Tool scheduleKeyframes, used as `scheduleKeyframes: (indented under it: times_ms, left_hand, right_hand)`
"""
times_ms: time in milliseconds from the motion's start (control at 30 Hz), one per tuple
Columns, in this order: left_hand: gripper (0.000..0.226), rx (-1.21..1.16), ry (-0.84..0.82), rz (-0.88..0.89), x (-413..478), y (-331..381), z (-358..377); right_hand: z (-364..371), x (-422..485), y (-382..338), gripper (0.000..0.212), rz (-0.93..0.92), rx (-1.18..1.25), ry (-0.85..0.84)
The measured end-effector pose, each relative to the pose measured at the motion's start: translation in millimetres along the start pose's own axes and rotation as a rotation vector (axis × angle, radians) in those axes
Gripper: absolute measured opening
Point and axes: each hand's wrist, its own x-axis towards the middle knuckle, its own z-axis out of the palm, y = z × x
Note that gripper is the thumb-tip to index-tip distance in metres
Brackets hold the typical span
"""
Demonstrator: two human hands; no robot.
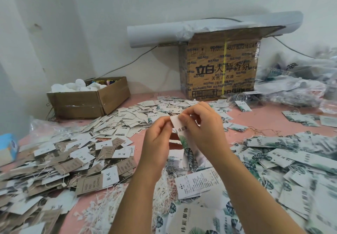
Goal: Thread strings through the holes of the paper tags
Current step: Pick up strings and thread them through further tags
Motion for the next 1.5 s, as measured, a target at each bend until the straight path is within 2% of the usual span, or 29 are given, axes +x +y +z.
scheduleKeyframes:
  times_ms: [100,333,667,933,1033,1267,1367,1500]
  left_hand:
    - [0.016,-0.028,0.02,0.019,0.1,-0.3,-1.1]
    - [0.005,-0.048,0.055,0.03,1.1,-2.8,-1.9]
    - [0.006,-0.01,0.057,0.021,2.7,-6.0,-3.1]
    - [0.012,0.038,0.133,-0.004,5.5,-8.4,-8.3]
    - [0.016,-0.073,0.181,-0.039,6.6,-7.1,-11.9]
    - [0.013,-0.586,0.307,-0.142,11.8,-1.3,-22.4]
    - [0.013,-0.637,0.338,-0.154,12.9,-2.8,-28.8]
    - [0.012,-0.584,0.374,-0.161,14.0,-5.8,-31.4]
  right_hand:
    - [-0.2,0.5,-3.3,0.006,0.006,0.046,-0.046]
    - [-0.6,0.1,-4.6,0.002,0.061,0.132,-0.088]
    - [-2.9,1.2,-2.9,0.003,0.089,0.247,-0.128]
    - [-3.7,1.9,5.0,0.019,0.206,0.17,-0.264]
    - [-6.7,3.0,10.7,0.022,0.28,0.12,-0.323]
    - [-17.1,4.3,20.3,0.022,0.455,0.099,-0.418]
    - [-16.9,3.9,25.4,0.022,0.495,0.024,-0.421]
    - [-18.4,4.7,31.0,0.024,0.55,0.015,-0.348]
